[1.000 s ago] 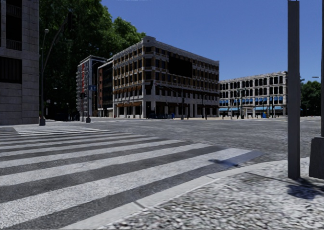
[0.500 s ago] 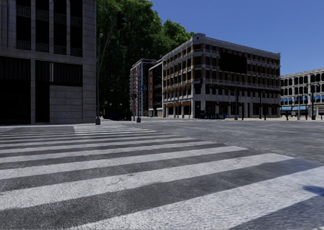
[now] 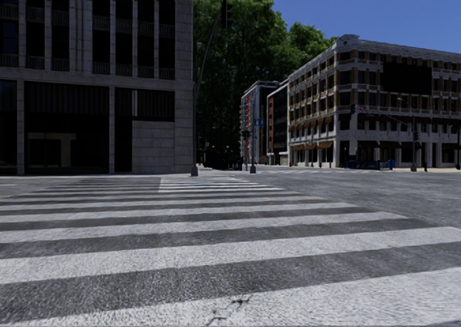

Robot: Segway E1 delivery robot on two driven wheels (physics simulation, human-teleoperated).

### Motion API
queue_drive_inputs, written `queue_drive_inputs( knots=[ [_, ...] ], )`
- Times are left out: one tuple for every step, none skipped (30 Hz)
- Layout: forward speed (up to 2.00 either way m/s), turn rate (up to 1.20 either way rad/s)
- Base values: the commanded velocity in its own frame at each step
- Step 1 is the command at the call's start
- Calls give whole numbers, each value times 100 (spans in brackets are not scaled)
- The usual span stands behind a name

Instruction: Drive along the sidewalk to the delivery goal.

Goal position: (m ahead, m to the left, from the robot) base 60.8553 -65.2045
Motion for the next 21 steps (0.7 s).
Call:
queue_drive_inputs(
  knots=[
    [199,62],
    [199,62],
    [199,62],
    [199,63],
    [199,64],
    [199,64],
    [199,64],
    [199,65],
    [199,65],
    [199,65],
    [200,65],
    [200,65],
    [200,65],
    [200,65],
    [200,65],
    [200,63],
    [200,63],
    [200,57],
    [200,0],
    [200,0],
    [200,0]
  ],
)
